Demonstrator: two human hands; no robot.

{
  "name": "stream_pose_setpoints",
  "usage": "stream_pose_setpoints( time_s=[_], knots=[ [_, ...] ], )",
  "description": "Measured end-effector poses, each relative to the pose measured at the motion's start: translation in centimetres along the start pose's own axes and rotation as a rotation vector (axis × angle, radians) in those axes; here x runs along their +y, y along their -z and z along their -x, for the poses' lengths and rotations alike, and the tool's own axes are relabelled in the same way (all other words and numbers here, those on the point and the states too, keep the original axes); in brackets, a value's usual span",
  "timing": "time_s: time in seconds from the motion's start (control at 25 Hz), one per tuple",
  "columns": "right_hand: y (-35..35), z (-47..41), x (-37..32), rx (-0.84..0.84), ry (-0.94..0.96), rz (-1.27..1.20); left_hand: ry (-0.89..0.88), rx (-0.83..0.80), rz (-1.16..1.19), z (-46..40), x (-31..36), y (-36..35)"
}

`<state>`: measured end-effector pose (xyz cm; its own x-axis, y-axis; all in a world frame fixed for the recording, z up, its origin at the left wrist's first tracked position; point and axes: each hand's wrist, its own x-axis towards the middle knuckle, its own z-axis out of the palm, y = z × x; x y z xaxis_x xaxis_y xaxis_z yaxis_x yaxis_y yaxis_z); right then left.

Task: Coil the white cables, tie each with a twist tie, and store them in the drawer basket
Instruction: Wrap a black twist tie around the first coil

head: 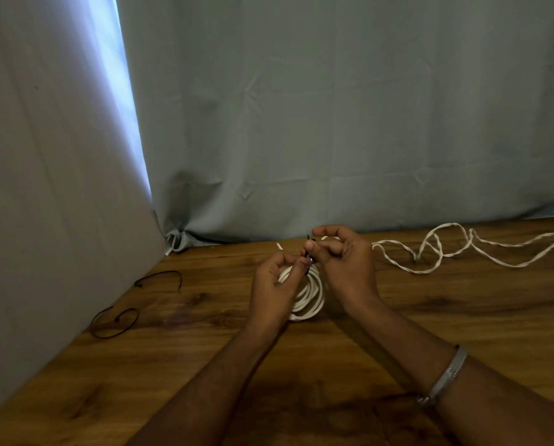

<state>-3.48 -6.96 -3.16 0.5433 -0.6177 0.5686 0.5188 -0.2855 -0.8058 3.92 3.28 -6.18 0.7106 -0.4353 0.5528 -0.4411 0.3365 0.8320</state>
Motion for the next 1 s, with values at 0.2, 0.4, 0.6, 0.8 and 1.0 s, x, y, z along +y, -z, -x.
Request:
stream_pose_setpoints(
  time_s=[0.2, 0.4, 0.6, 0.8, 1.0],
  knots=[
    [-0.2, 0.0, 0.1, -0.022, -0.005, -0.011, -0.015, 0.07, 0.024, 0.0, 0.4, 0.1],
    [-0.1, 0.2, 0.0, -0.025, -0.019, 0.015, -0.054, 0.196, 0.0, -0.4, 0.0, 1.0],
    [-0.3, 0.5, -0.1, -0.043, -0.14, -0.096, -0.072, 0.204, -0.041, -0.6, -0.3, 1.2],
    [-0.4, 0.4, -0.1, -0.008, -0.132, -0.093, -0.099, 0.213, -0.095, -0.6, -0.3, 1.4],
    [-0.1, 0.0, -0.3, 0.006, -0.125, -0.097, -0.188, 0.143, -0.238, -0.5, -0.3, 1.3]
  ],
)
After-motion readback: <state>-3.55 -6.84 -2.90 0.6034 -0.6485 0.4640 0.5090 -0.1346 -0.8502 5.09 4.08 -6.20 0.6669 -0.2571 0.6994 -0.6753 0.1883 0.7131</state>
